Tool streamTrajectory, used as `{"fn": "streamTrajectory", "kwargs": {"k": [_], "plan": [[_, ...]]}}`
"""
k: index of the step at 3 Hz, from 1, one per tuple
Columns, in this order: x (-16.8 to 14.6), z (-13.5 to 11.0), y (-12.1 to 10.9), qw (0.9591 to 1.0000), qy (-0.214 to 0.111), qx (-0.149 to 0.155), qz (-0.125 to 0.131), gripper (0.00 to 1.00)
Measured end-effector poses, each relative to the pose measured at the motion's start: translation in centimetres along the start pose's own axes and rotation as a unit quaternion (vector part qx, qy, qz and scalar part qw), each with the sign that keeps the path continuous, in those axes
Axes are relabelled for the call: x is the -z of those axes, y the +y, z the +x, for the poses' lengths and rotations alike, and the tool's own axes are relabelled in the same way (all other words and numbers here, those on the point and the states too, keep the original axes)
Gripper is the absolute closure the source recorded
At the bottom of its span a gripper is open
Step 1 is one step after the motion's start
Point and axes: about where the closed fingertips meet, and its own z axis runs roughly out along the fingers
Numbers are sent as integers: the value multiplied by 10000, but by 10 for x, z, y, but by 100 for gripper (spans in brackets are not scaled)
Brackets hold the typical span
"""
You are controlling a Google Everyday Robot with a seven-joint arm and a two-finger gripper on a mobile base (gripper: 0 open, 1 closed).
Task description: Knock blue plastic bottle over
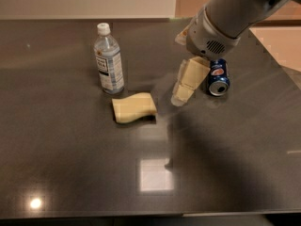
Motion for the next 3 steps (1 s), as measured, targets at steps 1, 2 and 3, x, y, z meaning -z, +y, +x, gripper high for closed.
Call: {"fn": "streamTrajectory", "kwargs": {"k": [1, 2, 3], "plan": [[-7, -12, -5, 9999, -116, 72, -5, 0], [-15, -26, -12, 9996, -195, 177, 29, 0], [-25, -41, -21, 9992, -314, 232, 25, 0]]}}
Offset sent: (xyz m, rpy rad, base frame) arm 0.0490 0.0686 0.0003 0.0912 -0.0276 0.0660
